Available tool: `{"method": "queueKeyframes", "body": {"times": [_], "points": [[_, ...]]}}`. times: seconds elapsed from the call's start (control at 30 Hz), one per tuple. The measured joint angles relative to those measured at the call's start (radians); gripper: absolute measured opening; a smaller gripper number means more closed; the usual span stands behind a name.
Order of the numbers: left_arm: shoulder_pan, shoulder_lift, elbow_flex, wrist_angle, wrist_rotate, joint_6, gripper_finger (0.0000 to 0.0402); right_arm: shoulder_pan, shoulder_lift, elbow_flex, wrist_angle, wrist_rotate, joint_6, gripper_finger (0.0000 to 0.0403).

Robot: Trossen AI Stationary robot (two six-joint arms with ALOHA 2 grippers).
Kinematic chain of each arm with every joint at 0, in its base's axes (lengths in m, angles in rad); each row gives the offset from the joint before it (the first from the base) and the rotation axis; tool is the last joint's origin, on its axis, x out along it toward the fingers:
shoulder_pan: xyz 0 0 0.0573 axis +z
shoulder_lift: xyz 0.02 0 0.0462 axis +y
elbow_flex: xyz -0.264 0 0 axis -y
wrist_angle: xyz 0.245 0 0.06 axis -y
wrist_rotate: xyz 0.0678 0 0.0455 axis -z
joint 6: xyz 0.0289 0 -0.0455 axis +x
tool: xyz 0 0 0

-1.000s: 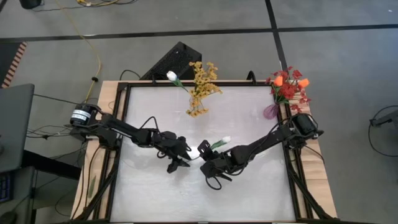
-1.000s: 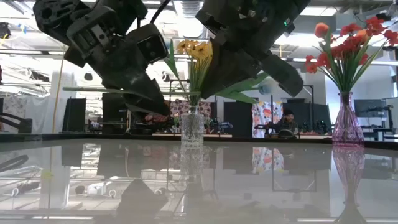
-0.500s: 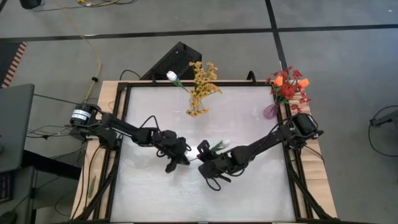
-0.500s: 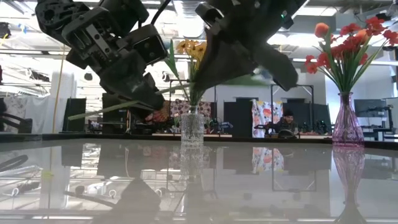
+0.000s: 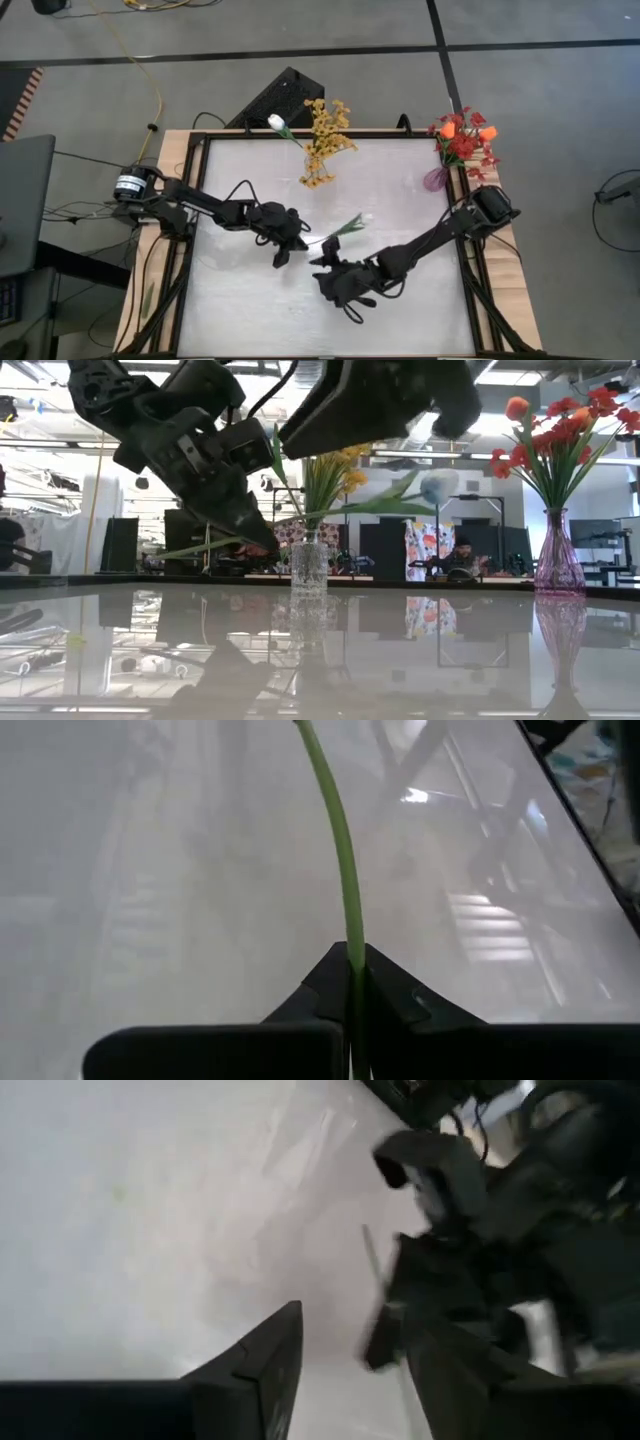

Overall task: Sort flowers into vase by color
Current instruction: Put the white tulip into the transparent vase

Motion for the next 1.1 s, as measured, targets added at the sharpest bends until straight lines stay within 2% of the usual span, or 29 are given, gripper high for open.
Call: {"method": "queueKeyframes", "body": {"times": [0.13,0.33,0.47,0.63,0.7,0.8,0.93,1.03,1.1], "points": [[0.023,0.0,0.0,0.049,0.009,0.047,0.0,0.034,0.0,0.0,-0.073,-0.044,0.245,0.0213],[0.025,0.0,0.0,0.177,0.042,0.119,0.0,0.057,0.0,-0.005,-0.342,-0.12,0.599,0.0206],[0.025,0.0,0.0,0.238,0.042,0.137,0.0,0.075,-0.003,-0.055,-0.353,-0.108,0.654,0.0189],[0.014,-0.037,0.0,0.264,0.02,0.19,0.0,0.09,-0.044,-0.215,-0.275,-0.087,0.727,0.0162],[0.003,-0.091,-0.015,0.262,-0.015,0.226,0.0,0.087,-0.083,-0.302,-0.166,-0.075,0.733,0.0151],[-0.016,-0.196,-0.035,0.263,-0.038,0.288,0.0,0.068,-0.156,-0.437,0.096,-0.074,0.668,0.0138],[-0.062,-0.287,-0.057,0.302,-0.042,0.379,0.0,-0.009,-0.231,-0.612,0.63,-0.095,0.458,0.0129],[-0.101,-0.283,-0.076,0.377,-0.043,0.399,0.0,-0.108,-0.227,-0.696,1.043,-0.172,0.347,0.0131],[-0.12,-0.256,-0.076,0.413,-0.045,0.401,0.0,-0.177,-0.206,-0.708,1.204,-0.269,0.344,0.0136]]}}
